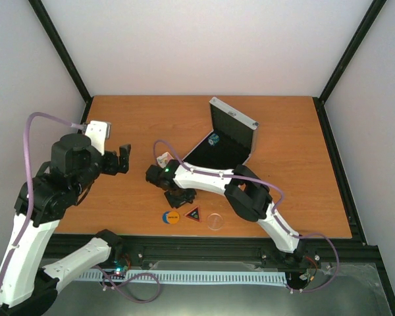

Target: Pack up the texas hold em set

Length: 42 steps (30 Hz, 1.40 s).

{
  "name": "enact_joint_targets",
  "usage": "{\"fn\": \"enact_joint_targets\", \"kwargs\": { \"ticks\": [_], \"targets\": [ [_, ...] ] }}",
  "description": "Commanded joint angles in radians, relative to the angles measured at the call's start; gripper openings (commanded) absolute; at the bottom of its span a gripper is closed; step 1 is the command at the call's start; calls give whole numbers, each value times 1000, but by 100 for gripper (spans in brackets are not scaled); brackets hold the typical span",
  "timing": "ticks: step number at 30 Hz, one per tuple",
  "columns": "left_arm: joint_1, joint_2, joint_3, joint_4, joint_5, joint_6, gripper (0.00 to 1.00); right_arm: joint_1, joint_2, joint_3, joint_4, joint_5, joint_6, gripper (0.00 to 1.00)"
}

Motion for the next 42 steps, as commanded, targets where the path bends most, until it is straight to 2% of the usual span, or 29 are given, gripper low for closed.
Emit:
{"fn": "enact_joint_targets", "kwargs": {
  "ticks": [1, 8, 11, 17, 21, 25, 37, 42],
  "targets": [
    [5, 5, -43, 3, 2, -32, 100, -13, -59, -26, -44, 51, 26, 33],
    [5, -22, -163, 35, 25, -134, 100, -29, -122, -46, -41, 70, 14, 34],
    [5, -28, -195, 44, 21, -150, 100, -36, -150, -60, -35, 86, 11, 52],
    [5, -25, -226, 57, 26, -165, 100, -105, -168, -97, -7, 24, 49, 79],
    [6, -30, -250, 85, 38, -159, 100, -133, -131, -48, -19, 2, 114, 79],
    [5, -24, -269, 96, 67, -145, 100, -133, -58, 21, -54, -19, 178, 73],
    [5, -48, -323, 111, 131, -118, 100, -114, -100, -1, -11, -34, 374, 68],
    [5, -80, -339, 121, 157, -116, 100, -77, -63, 37, -21, -22, 461, 67]
  ]
}}
